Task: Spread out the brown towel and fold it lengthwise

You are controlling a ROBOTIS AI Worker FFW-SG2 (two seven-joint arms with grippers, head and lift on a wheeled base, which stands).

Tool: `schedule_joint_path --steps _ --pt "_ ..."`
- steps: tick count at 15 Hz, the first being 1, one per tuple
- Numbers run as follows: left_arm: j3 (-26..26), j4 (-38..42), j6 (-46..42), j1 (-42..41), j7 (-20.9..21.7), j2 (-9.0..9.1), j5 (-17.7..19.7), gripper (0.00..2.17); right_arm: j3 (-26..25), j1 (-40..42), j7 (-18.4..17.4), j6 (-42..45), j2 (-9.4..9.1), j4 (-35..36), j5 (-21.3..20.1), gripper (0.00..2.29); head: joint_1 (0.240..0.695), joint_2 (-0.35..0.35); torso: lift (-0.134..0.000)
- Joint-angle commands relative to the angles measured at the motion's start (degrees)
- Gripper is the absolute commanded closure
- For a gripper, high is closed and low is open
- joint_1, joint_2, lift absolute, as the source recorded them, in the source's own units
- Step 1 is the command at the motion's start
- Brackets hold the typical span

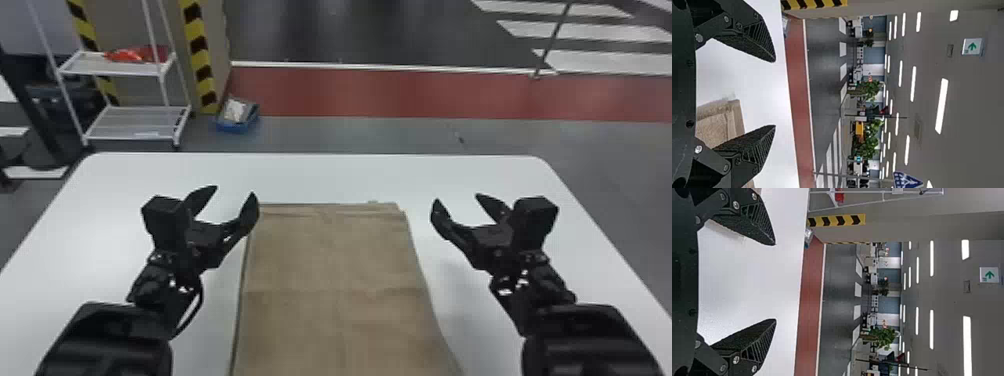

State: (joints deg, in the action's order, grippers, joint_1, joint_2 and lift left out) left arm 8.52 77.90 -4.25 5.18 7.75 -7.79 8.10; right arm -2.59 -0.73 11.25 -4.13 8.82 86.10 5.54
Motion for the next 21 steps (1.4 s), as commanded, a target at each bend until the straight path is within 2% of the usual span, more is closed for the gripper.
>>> schedule_joint_path --steps 1,5,11,21 --pt "1.5 -3.5 0.0 2.1 0.6 0.50 0.3 0.33 0.2 1.3 0.0 0.7 0.14 0.8 -0.9 0.21 0.695 -0.083 -0.125" --pt "2.7 -7.2 1.6 5.1 -0.4 1.91 -0.1 0.33 -1.3 2.9 0.1 1.7 0.23 1.5 -0.7 0.21 0.695 -0.111 -0.125" --pt "2.7 -7.4 7.7 6.2 1.1 1.82 -0.3 0.33 -1.5 3.0 0.1 3.1 0.50 1.8 -0.3 0.21 0.695 -0.128 -0.125" --pt "2.8 -8.2 10.5 7.2 2.5 1.91 -2.1 0.45 -0.8 3.0 0.0 4.9 0.50 1.8 -0.3 0.21 0.695 -0.125 -0.125"
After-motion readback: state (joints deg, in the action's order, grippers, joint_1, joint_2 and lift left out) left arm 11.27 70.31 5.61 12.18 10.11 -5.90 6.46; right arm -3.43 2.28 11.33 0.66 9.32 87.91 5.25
